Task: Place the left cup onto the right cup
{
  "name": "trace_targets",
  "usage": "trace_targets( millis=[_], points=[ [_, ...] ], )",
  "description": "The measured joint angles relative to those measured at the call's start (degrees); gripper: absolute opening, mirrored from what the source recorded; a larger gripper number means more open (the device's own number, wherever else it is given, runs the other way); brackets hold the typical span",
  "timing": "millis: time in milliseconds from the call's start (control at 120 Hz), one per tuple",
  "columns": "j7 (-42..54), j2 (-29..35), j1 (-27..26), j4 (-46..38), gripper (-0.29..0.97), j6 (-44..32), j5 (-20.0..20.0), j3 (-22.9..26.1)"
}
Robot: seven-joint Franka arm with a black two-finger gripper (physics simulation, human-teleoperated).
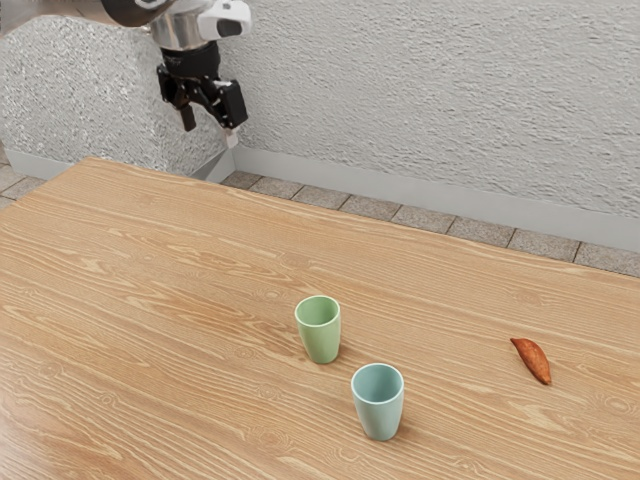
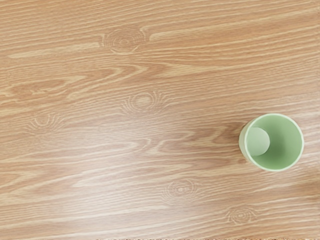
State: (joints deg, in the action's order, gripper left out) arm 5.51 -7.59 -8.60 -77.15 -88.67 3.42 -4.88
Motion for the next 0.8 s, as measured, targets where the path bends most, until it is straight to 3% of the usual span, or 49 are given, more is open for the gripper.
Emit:
trace_targets(
  millis=[150, 350, 500, 600, 800],
  points=[
    [-1.0, -0.5, -1.2, -0.9, 0.68, -1.2, 0.7, 0.5],
    [-2.1, -12.8, -1.2, -0.4, 0.68, -5.5, -0.1, -1.2],
    [-2.7, -18.1, -1.3, -3.0, 0.68, -10.2, -0.9, -1.8],
    [-3.1, -18.3, -1.5, -6.2, 0.68, -14.0, -1.4, -1.5],
    [-5.4, -10.7, -3.2, -20.5, 0.68, -20.3, -5.5, 1.1]
  ],
)
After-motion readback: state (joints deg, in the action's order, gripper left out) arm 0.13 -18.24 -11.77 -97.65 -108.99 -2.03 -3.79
